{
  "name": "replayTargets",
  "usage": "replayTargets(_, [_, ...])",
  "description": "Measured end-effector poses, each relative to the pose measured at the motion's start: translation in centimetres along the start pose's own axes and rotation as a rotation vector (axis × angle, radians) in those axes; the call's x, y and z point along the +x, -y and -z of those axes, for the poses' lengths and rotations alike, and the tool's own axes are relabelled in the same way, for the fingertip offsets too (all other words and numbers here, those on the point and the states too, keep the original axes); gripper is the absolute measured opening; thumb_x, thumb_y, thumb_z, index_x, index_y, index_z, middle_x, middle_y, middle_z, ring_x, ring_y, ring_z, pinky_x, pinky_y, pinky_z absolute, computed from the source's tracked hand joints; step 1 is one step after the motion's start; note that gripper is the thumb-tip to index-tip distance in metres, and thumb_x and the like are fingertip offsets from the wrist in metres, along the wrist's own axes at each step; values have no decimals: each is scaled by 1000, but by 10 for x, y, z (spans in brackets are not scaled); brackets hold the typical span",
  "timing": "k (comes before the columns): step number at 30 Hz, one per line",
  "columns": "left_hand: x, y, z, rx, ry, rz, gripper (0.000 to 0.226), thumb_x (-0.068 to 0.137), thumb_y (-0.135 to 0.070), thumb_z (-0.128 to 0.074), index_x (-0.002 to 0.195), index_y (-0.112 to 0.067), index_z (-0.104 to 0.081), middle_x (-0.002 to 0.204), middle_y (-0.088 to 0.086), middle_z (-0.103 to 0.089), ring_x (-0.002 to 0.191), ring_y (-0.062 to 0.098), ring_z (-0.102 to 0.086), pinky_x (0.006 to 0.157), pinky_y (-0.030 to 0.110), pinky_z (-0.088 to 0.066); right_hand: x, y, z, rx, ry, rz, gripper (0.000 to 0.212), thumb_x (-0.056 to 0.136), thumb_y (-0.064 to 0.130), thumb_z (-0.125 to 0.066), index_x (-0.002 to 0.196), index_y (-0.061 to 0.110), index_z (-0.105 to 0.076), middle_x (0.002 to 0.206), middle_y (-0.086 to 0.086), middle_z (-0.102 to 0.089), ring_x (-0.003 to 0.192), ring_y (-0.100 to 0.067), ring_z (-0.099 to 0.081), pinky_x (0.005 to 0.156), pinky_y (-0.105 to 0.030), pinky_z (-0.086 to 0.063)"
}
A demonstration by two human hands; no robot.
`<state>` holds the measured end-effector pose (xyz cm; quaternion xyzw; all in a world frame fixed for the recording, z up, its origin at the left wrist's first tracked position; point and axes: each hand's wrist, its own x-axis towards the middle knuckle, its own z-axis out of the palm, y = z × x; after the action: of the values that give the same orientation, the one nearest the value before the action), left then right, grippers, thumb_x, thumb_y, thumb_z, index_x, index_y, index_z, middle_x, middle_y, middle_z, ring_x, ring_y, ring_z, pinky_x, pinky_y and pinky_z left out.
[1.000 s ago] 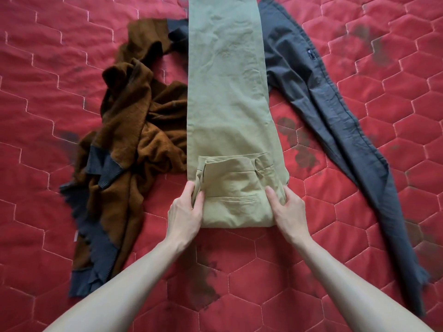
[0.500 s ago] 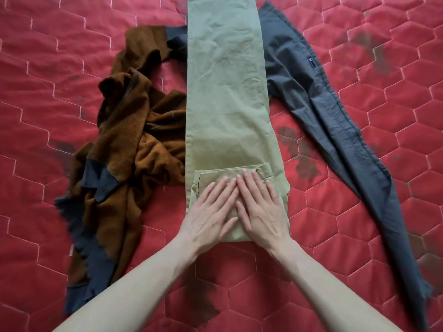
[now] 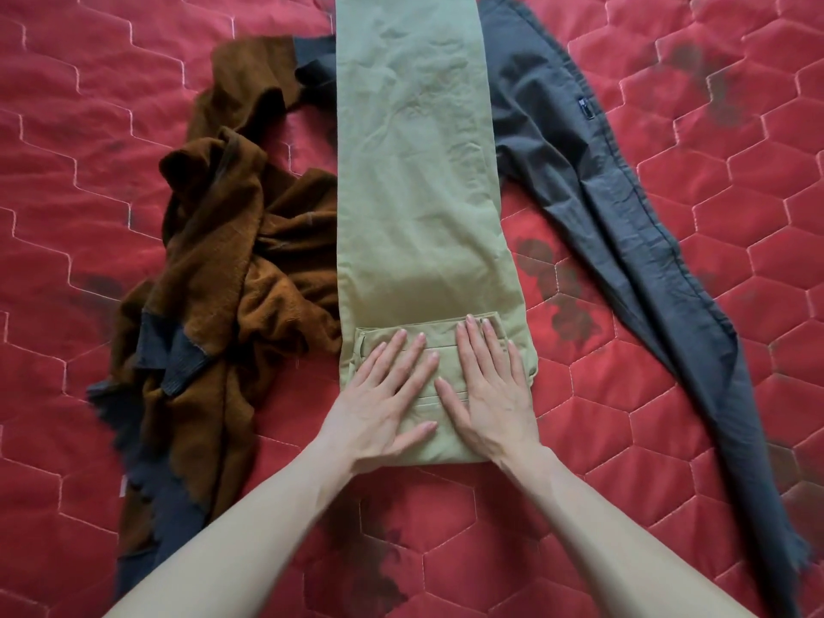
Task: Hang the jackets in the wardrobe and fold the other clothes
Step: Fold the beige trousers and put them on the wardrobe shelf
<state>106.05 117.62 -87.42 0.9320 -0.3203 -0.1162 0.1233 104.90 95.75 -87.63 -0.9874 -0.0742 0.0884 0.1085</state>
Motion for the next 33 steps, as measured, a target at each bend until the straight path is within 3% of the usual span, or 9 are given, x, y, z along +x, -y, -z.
replayTargets(4, [-9, 37, 12, 45, 39, -273, 64, 108, -31, -45, 166, -16, -21, 174, 10, -12, 161, 26, -8, 130, 43, -17, 6, -39, 13, 105, 39, 270, 57, 109, 36, -35, 162, 17, -31, 172, 3, -21, 160, -15, -13, 126, -50, -23])
replayTargets(7, [-21, 66, 23, 92, 67, -369, 70, 102, -5, -43, 166, -13, -17, 174, 7, -11, 161, 22, -9, 130, 40, -14, 7, -75, 23, 7, 21, 420, 52, 108, 23, -38, 160, 16, -38, 169, 1, -28, 158, -18, -21, 125, -46, -28])
replayTargets(10, [-33, 81, 29, 144, 66, -363, 66, 101, -4, -28, 166, -10, -16, 174, 6, -11, 161, 22, -12, 130, 41, -16, 1, -102, 34, -96, 21, 489, 58, 102, 14, -37, 160, 17, -36, 170, 0, -27, 157, -20, -25, 123, -46, -30])
replayTargets(14, [-40, 82, 30, 177, 66, -349, 69, 99, -2, -31, 166, -8, -14, 175, 8, -9, 161, 23, -10, 130, 43, -16, -4, -117, 45, -168, 47, 553, 75, 89, 7, -39, 162, 19, -30, 171, -4, -22, 158, -23, -23, 123, -47, -30])
replayTargets(17, [-35, 78, 28, 150, 30, -309, 71, 98, -1, -38, 166, -8, -16, 174, 8, -13, 161, 23, -11, 129, 44, -18, -2, -118, 47, -170, 71, 588, 72, 94, 18, -54, 162, 22, -31, 172, -8, -20, 158, -26, -21, 124, -48, -28])
replayTargets(20, [-29, 78, 30, 114, 28, -260, 80, 93, 1, -51, 166, -9, -17, 174, 7, -14, 161, 23, -11, 129, 45, -21, 3, -116, 46, -185, 38, 608, 64, 101, 31, -53, 161, 27, -33, 170, -8, -25, 157, -28, -24, 124, -48, -29])
replayTargets(29, [-17, 95, 50, 171, 223, -372, 97, 90, -46, -57, 167, -14, -8, 175, 5, -7, 162, 22, -6, 130, 45, -13, 4, -92, 43, -172, 21, 593, 55, 103, 16, -34, 155, 26, -47, 164, -3, -39, 153, -34, -34, 122, -50, -27])
replayTargets(33, [-26, 83, 53, 108, 212, -420, 90, 99, -57, -50, 166, -9, -14, 174, 10, -11, 161, 25, -8, 128, 47, -14, -14, -86, 56, -103, 25, 588, 58, 110, 14, -13, 151, 22, -53, 161, -1, -45, 151, -29, -37, 120, -48, -30])
